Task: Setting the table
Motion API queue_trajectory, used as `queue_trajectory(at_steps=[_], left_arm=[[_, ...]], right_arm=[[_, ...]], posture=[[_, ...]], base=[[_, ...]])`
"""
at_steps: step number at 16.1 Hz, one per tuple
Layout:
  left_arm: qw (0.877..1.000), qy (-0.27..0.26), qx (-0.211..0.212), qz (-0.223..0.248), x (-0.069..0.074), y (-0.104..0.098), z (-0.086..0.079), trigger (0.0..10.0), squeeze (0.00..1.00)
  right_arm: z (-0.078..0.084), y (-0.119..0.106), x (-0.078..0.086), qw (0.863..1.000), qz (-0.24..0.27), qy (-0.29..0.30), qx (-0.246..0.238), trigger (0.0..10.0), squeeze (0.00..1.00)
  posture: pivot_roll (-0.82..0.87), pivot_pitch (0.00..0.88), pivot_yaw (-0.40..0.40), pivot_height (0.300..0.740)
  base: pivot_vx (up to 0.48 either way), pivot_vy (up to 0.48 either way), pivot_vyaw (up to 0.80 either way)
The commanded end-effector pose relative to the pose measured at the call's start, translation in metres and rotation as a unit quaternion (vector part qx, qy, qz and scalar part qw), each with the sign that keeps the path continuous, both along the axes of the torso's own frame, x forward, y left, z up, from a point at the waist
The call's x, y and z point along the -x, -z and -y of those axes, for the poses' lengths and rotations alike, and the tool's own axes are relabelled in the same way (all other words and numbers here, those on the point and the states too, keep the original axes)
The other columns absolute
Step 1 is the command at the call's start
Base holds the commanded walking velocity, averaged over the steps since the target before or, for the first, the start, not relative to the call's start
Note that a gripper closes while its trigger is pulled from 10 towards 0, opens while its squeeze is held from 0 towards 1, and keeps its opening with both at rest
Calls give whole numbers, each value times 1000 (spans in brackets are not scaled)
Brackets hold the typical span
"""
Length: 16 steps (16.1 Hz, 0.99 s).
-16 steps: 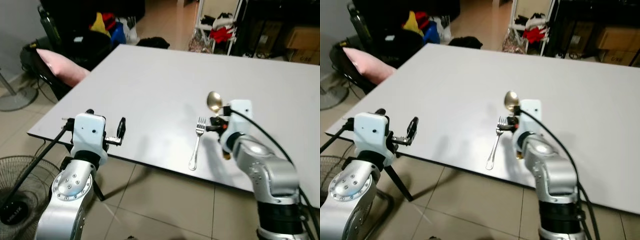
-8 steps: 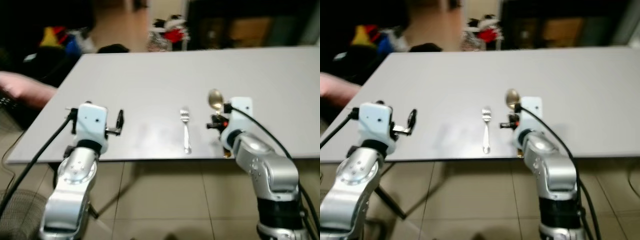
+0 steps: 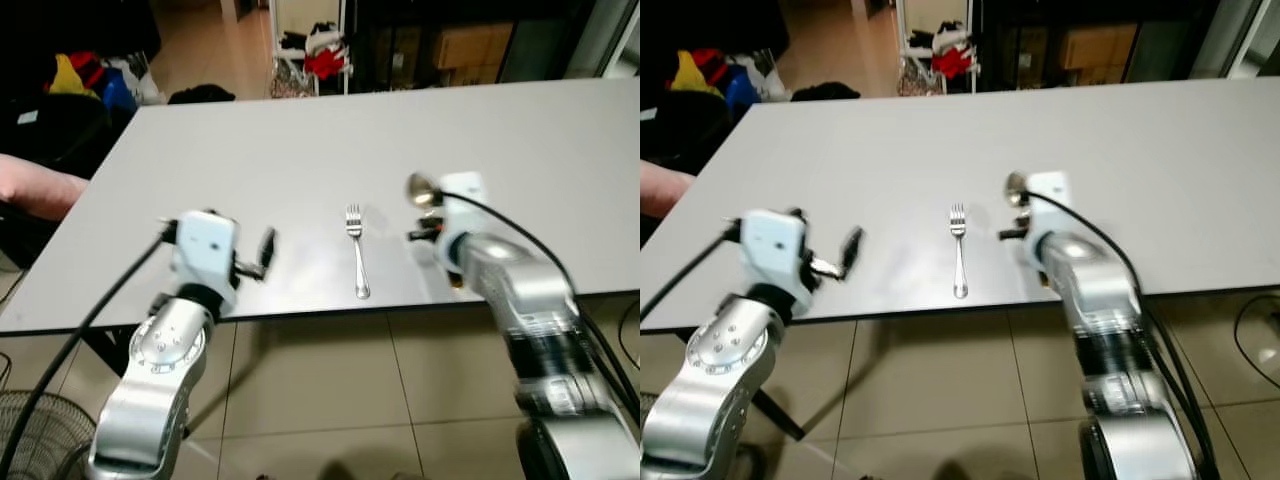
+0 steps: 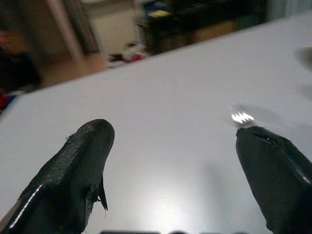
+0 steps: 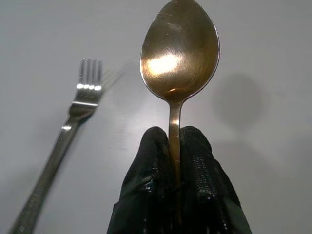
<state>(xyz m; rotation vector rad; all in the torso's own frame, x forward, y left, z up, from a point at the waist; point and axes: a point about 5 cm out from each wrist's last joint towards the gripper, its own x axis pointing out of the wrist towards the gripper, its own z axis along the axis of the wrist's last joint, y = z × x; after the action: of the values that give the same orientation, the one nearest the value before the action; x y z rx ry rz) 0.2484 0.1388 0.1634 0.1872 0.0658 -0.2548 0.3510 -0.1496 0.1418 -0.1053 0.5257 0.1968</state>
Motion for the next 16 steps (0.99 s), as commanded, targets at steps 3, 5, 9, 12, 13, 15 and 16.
queue_trajectory(at_steps=[3, 5, 9, 12, 13, 15, 16], left_arm=[[997, 63, -10, -31, 9, 2, 2, 10000, 0], [980, 180, -12, -87, 31, 7, 11, 10000, 0], [948, 276, -7, -161, 57, 16, 16, 10000, 0], [946, 280, -7, -165, 57, 14, 15, 10000, 0], [945, 281, -8, -167, 57, 13, 15, 10000, 0], [944, 284, -8, -169, 57, 12, 14, 10000, 0], [943, 285, -8, -170, 57, 13, 15, 10000, 0]], right_arm=[[-13, -1, -12, 1000, -25, -18, -6, 10000, 0], [-16, 0, -22, 999, -35, 16, -17, 10000, 0], [-17, 6, -24, 997, -45, 43, -34, 10000, 0], [-15, 13, -23, 997, -56, 49, -30, 10000, 0], [-14, 14, -23, 997, -58, 51, -29, 10000, 0], [-11, 19, -21, 996, -64, 56, -39, 10000, 0], [-11, 22, -20, 995, -68, 53, -42, 10000, 0]], posture=[[-99, 0, 70, 740], [-83, 0, 59, 740], [-79, 0, 62, 740], [-79, 0, 72, 740], [-79, 0, 72, 740], [-84, 0, 85, 740], [-86, 0, 86, 740]], base=[[0, 0, 0], [0, 0, 0], [0, 0, 0], [0, 0, 0], [0, 0, 0], [0, 0, 0], [0, 0, 0]])
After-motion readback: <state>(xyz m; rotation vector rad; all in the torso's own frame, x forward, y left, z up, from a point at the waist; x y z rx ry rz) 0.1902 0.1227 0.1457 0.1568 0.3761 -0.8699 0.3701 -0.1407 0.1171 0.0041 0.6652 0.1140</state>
